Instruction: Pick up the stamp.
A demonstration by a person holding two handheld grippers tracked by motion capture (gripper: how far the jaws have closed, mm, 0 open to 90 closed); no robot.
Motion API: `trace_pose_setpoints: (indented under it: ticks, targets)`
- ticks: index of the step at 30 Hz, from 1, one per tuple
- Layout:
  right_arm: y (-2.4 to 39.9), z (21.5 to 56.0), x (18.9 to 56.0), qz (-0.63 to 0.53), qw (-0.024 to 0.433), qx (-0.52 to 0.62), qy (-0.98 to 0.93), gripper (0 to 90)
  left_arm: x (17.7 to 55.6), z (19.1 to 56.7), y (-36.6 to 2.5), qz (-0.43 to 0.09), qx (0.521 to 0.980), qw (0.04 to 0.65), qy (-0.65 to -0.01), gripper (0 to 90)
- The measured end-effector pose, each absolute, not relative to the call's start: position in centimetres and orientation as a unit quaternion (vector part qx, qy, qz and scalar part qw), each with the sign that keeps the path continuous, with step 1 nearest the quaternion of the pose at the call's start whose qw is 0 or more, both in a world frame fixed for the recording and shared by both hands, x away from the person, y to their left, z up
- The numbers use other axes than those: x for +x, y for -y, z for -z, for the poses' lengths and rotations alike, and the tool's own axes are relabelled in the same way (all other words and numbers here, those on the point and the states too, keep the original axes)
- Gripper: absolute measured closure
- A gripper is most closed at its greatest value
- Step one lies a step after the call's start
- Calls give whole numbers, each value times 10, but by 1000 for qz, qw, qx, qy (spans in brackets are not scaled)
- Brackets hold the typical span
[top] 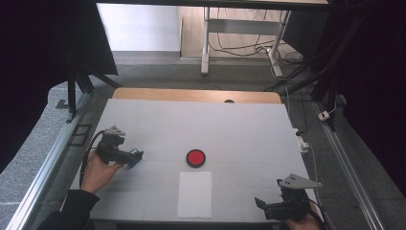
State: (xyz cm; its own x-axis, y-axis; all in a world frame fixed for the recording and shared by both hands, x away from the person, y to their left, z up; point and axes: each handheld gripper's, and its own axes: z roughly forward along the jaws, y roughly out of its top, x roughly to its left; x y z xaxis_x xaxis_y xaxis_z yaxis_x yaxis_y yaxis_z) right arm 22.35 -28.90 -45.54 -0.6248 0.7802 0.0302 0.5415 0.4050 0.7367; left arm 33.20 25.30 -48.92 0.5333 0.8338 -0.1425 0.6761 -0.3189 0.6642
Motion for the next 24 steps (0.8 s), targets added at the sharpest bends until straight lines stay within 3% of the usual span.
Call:
trace_pose_setpoints:
  ticks: [10,17,18,19,22,23,24]
  targets:
    - [289,455,223,-369,162,400,-823,0,329,502,-254,-118,818,317,-465,2]
    - [289,455,223,-370,162,397,-824,0,328,506,-252,-123,832,293,-454,66]
    - [289,455,223,-369,162,397,-825,0,327,506,-252,-122,833,294,-453,88]
    - [289,455,223,-370,161,396,-825,0,327,506,-252,-119,833,295,-453,165]
    - [289,455,223,-370,161,396,-825,0,326,505,-254,-115,835,296,-450,218]
    - [289,455,223,-369,161,396,-825,0,326,504,-254,-114,835,298,-448,302]
    - [289,455,223,-369,161,395,-825,0,326,504,-255,-112,836,296,-448,329]
